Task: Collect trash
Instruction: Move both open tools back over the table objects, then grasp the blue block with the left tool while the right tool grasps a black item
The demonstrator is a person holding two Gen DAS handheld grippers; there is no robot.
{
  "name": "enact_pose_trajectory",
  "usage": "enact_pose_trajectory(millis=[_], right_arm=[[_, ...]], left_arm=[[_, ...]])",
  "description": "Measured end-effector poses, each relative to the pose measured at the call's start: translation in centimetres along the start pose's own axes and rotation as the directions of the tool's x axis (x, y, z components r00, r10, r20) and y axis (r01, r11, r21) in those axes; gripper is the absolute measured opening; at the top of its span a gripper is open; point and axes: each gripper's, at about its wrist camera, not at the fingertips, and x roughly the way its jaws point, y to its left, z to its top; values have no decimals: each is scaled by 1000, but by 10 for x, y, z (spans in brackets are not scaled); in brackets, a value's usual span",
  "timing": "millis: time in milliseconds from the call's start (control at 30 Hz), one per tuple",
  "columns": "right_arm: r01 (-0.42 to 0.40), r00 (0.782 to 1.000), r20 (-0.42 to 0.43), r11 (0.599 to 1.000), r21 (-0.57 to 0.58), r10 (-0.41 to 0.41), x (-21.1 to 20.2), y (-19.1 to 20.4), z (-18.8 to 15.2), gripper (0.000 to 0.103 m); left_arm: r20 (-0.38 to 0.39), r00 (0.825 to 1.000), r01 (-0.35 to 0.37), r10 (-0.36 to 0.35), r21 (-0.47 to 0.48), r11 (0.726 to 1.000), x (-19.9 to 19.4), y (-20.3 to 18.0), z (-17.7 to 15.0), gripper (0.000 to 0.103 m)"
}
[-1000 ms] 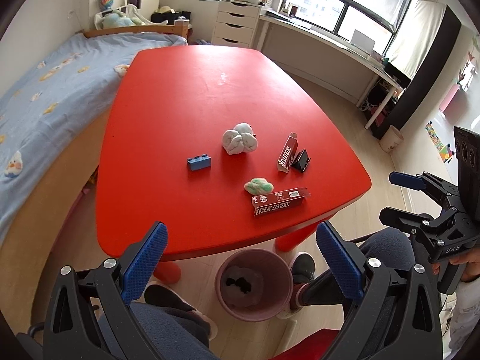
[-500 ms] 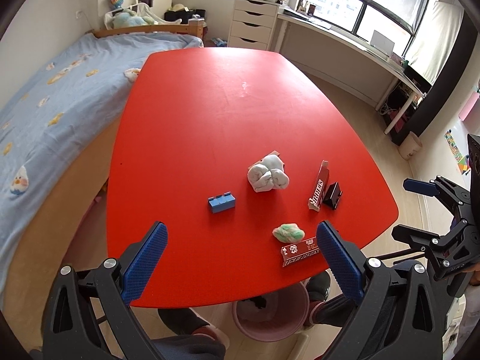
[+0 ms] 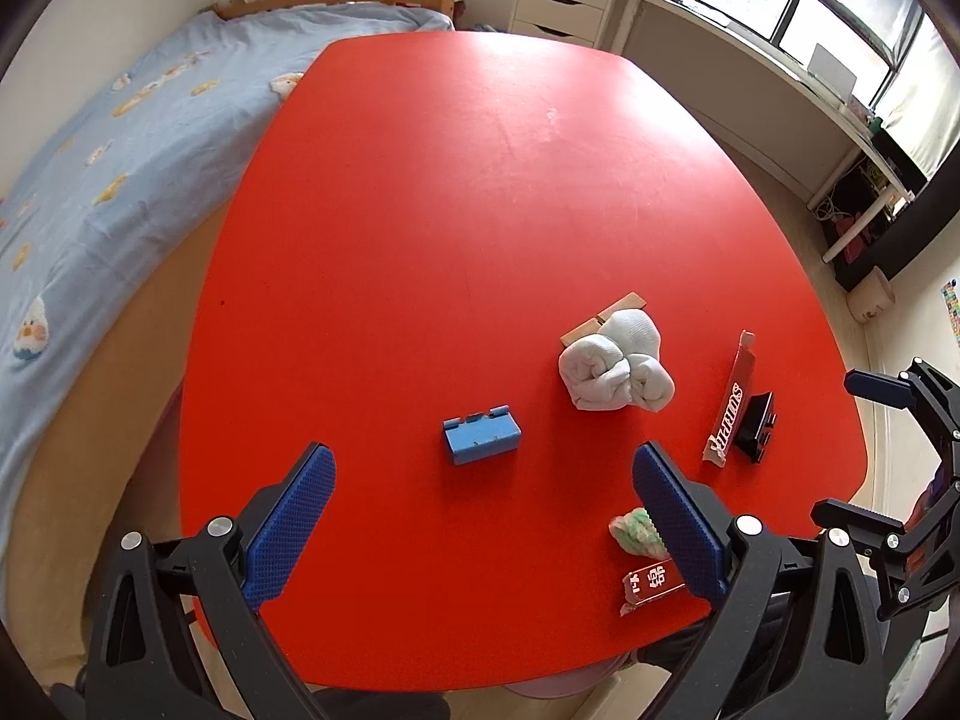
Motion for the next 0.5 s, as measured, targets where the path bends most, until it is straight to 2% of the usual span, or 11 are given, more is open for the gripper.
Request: enact_pose_trajectory(millis=[400,500], right_arm=[[-31,998,-55,999,-13,30,31,-11,-1,98],[-38,998,-54,999,-20,37,34,-9,0,91]], left_arm=[[-74,994,-89,86,-35,995,39,-2,5,95],[-77,992,-100,97,-39,994,43,0,6,95]])
